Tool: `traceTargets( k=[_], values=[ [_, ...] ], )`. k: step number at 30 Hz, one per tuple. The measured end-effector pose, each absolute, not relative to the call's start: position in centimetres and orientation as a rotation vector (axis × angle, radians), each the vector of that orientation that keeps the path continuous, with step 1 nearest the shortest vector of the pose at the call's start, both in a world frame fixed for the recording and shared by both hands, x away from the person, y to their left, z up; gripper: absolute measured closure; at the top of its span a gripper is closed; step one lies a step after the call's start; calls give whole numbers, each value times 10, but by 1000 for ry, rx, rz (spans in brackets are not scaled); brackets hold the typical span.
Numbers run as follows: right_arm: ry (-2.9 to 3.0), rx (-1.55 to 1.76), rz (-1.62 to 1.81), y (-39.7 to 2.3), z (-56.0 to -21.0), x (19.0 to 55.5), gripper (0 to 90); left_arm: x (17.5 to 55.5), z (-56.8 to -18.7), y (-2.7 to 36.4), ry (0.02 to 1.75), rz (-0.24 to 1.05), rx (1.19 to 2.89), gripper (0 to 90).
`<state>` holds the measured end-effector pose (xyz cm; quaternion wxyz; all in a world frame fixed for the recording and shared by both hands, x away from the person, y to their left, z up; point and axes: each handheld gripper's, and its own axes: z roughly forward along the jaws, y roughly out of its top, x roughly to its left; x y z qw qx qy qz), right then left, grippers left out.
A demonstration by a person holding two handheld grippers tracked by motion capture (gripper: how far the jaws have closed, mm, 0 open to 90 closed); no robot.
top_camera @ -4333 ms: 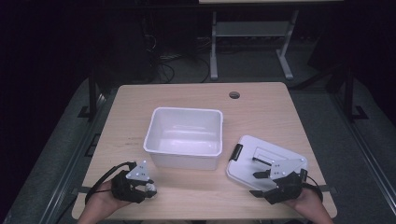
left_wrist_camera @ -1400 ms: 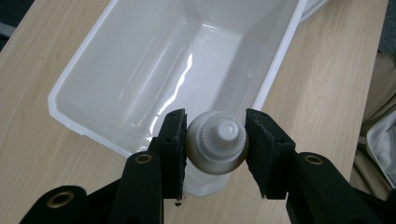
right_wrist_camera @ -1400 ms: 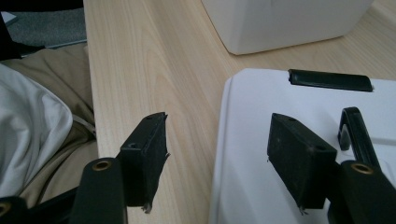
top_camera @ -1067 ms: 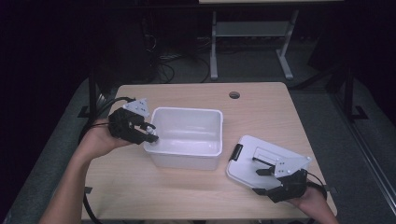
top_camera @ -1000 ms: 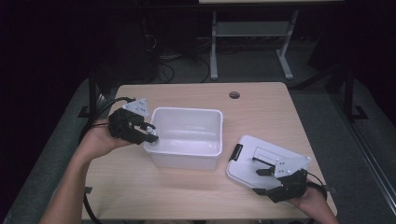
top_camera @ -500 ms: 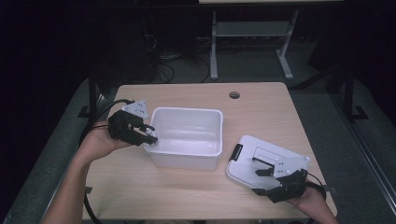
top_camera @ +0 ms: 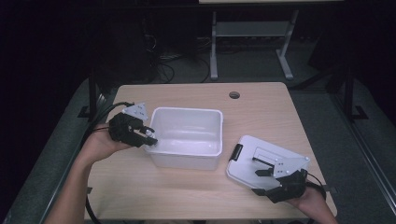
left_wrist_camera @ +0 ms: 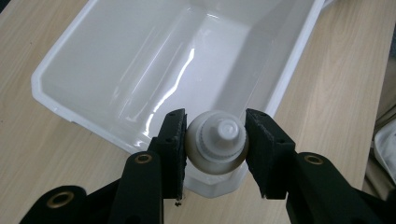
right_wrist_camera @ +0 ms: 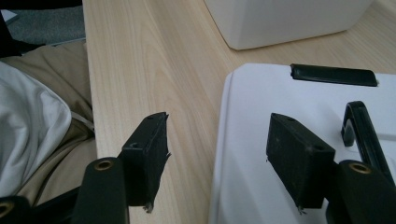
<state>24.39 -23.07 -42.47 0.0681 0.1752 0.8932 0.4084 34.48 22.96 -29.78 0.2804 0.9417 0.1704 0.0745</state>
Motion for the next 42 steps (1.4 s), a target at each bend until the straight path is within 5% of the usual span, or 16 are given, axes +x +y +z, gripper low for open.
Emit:
traceTargets(
  k=[42],
  values=[
    [2718, 510, 1227, -225, -428, 244, 379, 352, -339, 228, 522, 216, 2527, 599]
  ],
)
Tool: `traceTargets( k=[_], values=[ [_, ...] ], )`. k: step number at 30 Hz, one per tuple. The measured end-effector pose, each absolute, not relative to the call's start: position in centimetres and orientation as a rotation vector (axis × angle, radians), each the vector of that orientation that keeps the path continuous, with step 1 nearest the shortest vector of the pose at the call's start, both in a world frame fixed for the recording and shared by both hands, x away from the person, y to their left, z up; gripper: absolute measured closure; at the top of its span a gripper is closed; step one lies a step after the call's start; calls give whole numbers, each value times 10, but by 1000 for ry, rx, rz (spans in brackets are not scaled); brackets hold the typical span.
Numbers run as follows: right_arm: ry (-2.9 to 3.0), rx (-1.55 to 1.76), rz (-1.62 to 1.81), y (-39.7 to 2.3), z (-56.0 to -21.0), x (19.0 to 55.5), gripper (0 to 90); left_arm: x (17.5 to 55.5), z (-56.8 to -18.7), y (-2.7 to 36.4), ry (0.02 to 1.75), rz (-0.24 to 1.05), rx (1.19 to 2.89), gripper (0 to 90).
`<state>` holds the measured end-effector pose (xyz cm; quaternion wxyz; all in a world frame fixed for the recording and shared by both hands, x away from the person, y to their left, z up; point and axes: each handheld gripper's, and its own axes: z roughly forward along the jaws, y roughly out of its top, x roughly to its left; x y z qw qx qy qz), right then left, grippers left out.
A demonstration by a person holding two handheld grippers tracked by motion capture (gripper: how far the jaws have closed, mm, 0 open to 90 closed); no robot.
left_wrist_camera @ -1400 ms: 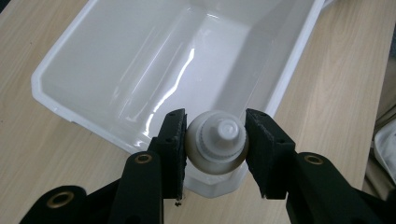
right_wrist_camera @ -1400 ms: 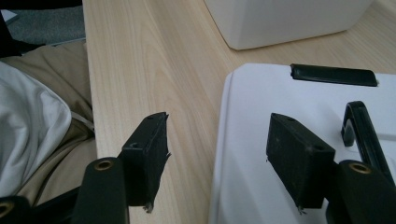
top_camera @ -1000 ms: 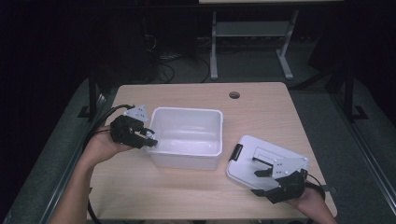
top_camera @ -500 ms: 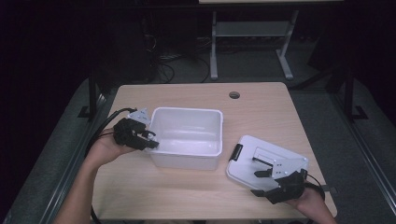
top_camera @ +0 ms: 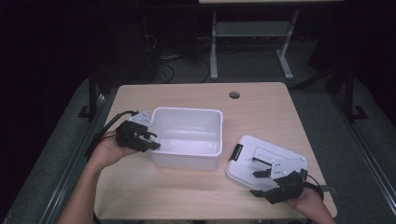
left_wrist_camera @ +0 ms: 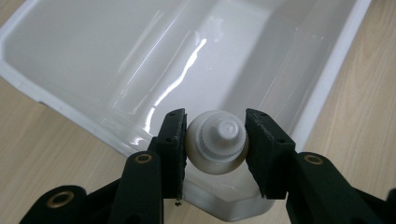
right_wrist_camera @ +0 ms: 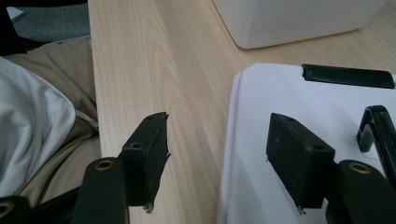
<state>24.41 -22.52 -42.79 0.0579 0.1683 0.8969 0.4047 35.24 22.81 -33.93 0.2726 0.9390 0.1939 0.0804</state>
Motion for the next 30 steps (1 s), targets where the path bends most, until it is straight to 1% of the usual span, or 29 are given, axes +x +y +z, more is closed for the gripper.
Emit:
traceTargets(
  k=[10, 23, 30],
  values=[
    [2718, 509, 1229, -226, -428, 244, 379, 356, -342, 225, 525, 220, 2539, 598],
    [2716, 501, 1233, -223, -428, 245, 377, 353, -335, 231, 530, 239, 2498, 601],
    [2714, 502, 1231, -223, -428, 245, 376, 347, -326, 232, 520, 260, 2490, 575]
  ],
)
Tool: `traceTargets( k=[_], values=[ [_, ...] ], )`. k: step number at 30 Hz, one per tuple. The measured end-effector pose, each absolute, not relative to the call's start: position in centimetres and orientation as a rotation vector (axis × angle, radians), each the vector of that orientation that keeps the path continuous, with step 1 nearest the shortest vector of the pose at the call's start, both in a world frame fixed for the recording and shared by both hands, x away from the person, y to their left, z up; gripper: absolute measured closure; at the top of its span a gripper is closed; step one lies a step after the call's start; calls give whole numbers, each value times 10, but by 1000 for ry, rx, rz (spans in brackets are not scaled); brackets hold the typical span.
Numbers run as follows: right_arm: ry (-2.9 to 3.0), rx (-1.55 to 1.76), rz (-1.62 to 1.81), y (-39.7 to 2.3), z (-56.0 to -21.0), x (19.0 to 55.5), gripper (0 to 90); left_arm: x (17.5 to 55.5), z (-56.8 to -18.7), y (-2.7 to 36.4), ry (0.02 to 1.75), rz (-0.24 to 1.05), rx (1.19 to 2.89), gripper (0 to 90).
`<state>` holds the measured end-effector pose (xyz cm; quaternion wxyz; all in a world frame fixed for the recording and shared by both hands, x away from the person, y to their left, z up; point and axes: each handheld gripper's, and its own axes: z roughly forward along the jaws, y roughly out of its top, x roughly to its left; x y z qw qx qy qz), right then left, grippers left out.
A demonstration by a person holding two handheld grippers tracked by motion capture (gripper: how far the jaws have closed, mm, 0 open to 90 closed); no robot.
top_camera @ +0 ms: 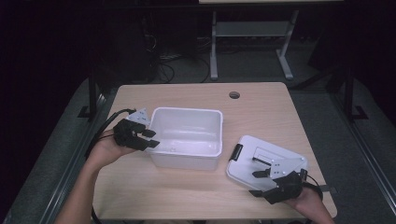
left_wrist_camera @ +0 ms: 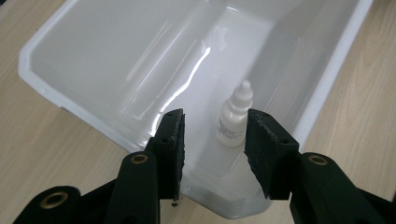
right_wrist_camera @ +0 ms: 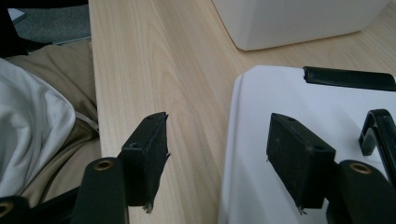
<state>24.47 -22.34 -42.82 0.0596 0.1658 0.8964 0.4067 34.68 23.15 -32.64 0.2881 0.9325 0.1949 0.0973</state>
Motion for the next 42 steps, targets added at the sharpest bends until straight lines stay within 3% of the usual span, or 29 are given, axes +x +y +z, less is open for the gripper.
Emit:
traceTargets(
  k=[18, 42],
  values=[
    [2714, 506, 1226, -223, -427, 243, 368, 316, -307, 247, 508, 288, 2482, 522],
    [2710, 505, 1216, -223, -425, 240, 368, 274, -333, 283, 595, 317, 2419, 470]
  ],
)
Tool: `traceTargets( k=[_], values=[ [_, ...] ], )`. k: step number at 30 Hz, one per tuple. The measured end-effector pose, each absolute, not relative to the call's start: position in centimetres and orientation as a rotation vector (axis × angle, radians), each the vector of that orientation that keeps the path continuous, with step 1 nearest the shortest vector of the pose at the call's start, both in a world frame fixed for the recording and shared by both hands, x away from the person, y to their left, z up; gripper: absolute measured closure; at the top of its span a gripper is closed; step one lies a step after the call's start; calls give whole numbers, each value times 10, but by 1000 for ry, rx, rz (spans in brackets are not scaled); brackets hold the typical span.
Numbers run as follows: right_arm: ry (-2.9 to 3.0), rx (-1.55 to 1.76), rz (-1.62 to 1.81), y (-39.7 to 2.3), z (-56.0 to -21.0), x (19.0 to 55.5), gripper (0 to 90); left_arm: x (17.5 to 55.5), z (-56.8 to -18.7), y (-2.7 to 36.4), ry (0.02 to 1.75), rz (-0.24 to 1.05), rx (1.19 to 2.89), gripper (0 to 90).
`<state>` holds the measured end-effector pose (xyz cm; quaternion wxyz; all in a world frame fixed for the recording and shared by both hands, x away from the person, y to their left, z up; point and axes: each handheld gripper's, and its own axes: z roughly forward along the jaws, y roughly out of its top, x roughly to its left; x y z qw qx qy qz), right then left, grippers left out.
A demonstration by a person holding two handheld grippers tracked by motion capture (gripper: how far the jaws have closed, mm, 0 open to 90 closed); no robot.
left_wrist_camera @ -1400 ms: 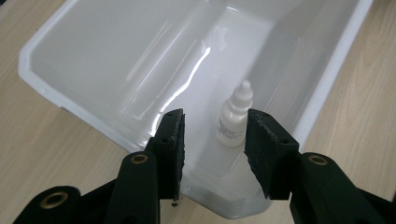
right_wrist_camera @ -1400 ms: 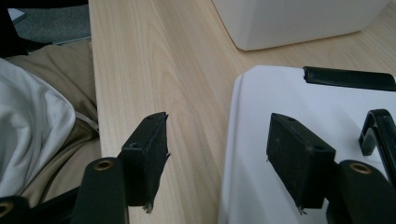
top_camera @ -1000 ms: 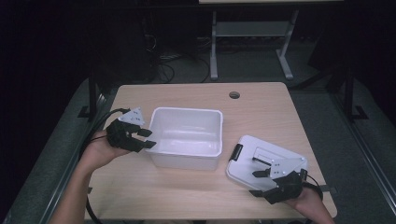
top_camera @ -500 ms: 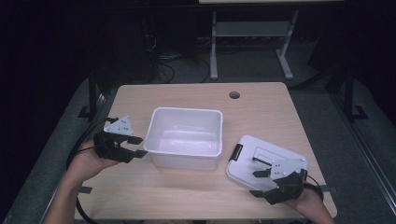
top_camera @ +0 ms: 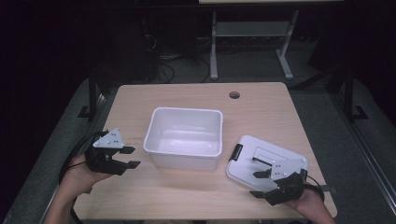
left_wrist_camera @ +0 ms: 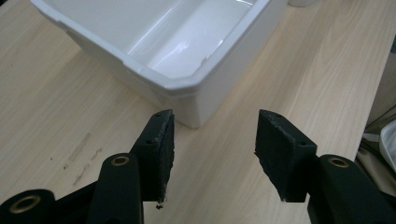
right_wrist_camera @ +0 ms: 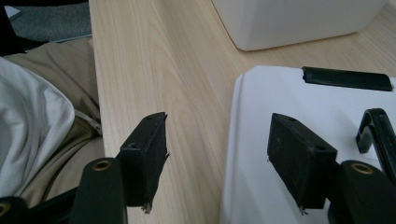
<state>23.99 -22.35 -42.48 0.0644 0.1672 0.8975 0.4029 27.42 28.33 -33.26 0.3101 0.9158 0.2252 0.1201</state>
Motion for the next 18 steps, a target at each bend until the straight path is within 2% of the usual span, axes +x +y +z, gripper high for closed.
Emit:
traceTargets(
  k=[18],
  values=[
    [2706, 479, 1205, -221, -418, 238, 371, 255, -366, 291, 624, 308, 2399, 462]
  ],
)
